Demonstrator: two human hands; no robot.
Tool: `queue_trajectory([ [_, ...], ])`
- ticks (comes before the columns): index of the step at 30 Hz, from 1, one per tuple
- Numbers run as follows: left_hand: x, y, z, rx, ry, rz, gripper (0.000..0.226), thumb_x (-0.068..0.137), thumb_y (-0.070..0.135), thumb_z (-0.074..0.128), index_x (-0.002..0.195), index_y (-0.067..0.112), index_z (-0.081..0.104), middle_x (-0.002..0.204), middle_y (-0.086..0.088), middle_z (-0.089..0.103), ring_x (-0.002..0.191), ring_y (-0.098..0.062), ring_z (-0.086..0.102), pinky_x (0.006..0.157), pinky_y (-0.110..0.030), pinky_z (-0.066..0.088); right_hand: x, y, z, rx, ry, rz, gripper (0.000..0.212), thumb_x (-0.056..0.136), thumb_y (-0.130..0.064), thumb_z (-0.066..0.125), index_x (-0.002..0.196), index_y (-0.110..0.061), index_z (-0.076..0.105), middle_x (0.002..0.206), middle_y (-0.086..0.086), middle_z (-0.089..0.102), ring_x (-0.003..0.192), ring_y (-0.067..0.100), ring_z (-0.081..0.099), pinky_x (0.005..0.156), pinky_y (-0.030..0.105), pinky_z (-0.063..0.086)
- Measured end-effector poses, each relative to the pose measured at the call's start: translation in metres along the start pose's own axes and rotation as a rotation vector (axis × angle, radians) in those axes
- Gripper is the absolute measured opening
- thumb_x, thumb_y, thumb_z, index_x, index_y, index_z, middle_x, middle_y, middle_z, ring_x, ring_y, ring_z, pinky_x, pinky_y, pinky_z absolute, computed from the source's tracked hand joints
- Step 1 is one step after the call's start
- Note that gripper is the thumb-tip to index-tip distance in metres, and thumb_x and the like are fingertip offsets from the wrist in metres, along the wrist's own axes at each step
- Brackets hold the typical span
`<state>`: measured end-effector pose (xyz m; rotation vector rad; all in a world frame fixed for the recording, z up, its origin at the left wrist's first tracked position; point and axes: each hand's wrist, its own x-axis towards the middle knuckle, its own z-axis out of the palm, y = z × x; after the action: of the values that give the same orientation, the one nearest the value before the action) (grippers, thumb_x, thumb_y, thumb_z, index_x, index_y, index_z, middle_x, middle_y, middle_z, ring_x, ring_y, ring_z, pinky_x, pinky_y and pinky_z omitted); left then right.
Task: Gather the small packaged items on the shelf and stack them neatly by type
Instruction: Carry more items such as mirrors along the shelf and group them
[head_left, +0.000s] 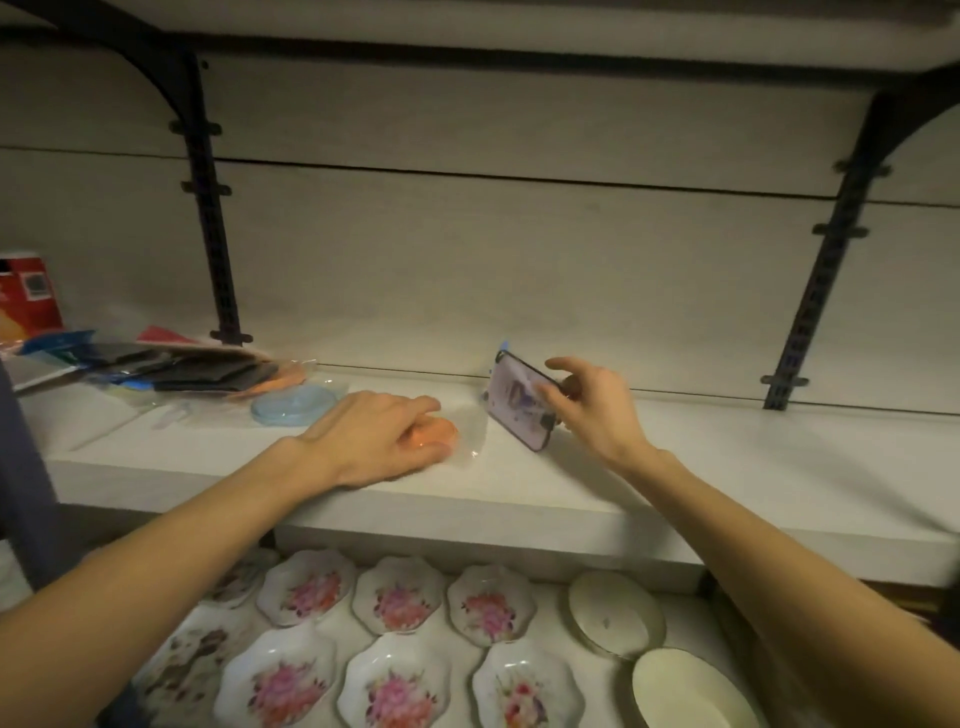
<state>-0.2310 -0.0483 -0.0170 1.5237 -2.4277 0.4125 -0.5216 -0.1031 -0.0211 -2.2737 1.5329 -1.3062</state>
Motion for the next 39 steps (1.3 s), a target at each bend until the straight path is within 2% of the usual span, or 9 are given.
queue_trajectory([
  [3,0.0,0.003,0.0,-0.15,0.091,-0.084,0.055,0.1,0.069,0.028,0.138,0.033,0.043,0.079,0.006,0.066,0.079,-0.024,0.065,0.079,-0.042,0.054,-0.001,-0.006,0.0,0.091,-0.05,0.101,0.038,0.091,-0.041,0.068,0.121,-0.017,0.069,0.083,0.0,0.075,0.07,0.02,0.07,0.069,0.043,0.059],
  [9,0.003,0.008,-0.008,-0.339,0.417,-0.302,0.036,0.106,0.041,0.026,0.125,0.021,0.048,0.066,-0.006,0.061,0.066,-0.032,0.058,0.066,-0.046,0.046,-0.012,-0.015,-0.011,0.11,-0.17,0.22,0.037,0.092,-0.034,0.048,0.092,-0.005,0.07,0.079,0.012,0.074,0.063,0.031,0.071,0.058,0.053,0.059],
  [17,0.02,0.073,-0.034,-0.844,0.504,-0.627,0.048,0.095,0.058,0.057,0.126,0.023,0.05,0.112,0.003,0.06,0.105,-0.025,0.056,0.092,-0.04,0.047,-0.045,-0.003,-0.079,0.582,0.014,0.329,0.029,0.104,-0.016,0.038,0.098,-0.004,0.064,0.089,0.017,0.071,0.073,0.026,0.071,0.055,0.032,0.056],
  [21,0.041,0.14,-0.042,-0.908,0.509,-0.562,0.041,0.089,0.031,0.067,0.124,0.024,0.048,0.103,0.003,0.064,0.103,-0.028,0.062,0.093,-0.046,0.052,-0.083,0.016,-0.133,0.428,0.256,0.172,0.031,0.106,-0.024,0.038,0.103,-0.009,0.065,0.085,0.005,0.07,0.076,0.026,0.069,0.057,0.039,0.06],
  [26,0.062,0.259,-0.048,-1.02,0.621,-0.37,0.028,0.081,0.03,0.066,0.106,0.033,0.054,0.091,0.003,0.072,0.089,-0.022,0.069,0.085,-0.046,0.056,-0.144,0.054,-0.216,0.289,0.517,0.038,0.022,0.108,-0.03,0.039,0.106,-0.021,0.059,0.086,-0.006,0.063,0.075,0.021,0.063,0.056,0.05,0.054],
  [30,0.073,0.36,-0.047,-0.99,0.714,-0.157,0.029,0.083,0.032,0.067,0.108,0.033,0.054,0.085,0.018,0.069,0.085,-0.012,0.07,0.081,-0.039,0.057,-0.199,0.088,-0.286,0.245,0.707,0.034,0.015,0.108,-0.027,0.04,0.113,-0.025,0.054,0.092,-0.023,0.059,0.085,0.009,0.063,0.059,0.044,0.059],
  [32,0.078,0.411,-0.046,-1.003,0.747,-0.048,0.028,0.086,0.032,0.067,0.107,0.038,0.05,0.088,0.016,0.068,0.082,0.001,0.068,0.075,-0.033,0.058,-0.225,0.109,-0.318,0.243,0.777,0.068,0.015,0.108,-0.027,0.039,0.114,-0.023,0.053,0.094,-0.022,0.058,0.086,0.008,0.062,0.059,0.037,0.061],
  [35,0.09,0.483,-0.036,-1.032,0.738,0.106,0.026,0.09,0.029,0.068,0.111,0.032,0.053,0.094,0.007,0.069,0.083,-0.007,0.07,0.071,-0.037,0.06,-0.259,0.142,-0.364,0.22,0.885,0.127,0.021,0.109,-0.023,0.037,0.11,-0.011,0.054,0.089,-0.009,0.057,0.075,0.002,0.057,0.055,0.018,0.048],
  [39,0.115,0.562,-0.029,-1.029,0.614,0.221,0.03,0.095,0.028,0.068,0.12,0.03,0.052,0.098,0.008,0.069,0.087,-0.009,0.071,0.073,-0.04,0.062,-0.291,0.181,-0.418,0.2,0.965,0.262,0.026,0.11,-0.026,0.035,0.104,-0.011,0.056,0.086,-0.002,0.058,0.071,0.005,0.052,0.061,0.027,0.044],
])
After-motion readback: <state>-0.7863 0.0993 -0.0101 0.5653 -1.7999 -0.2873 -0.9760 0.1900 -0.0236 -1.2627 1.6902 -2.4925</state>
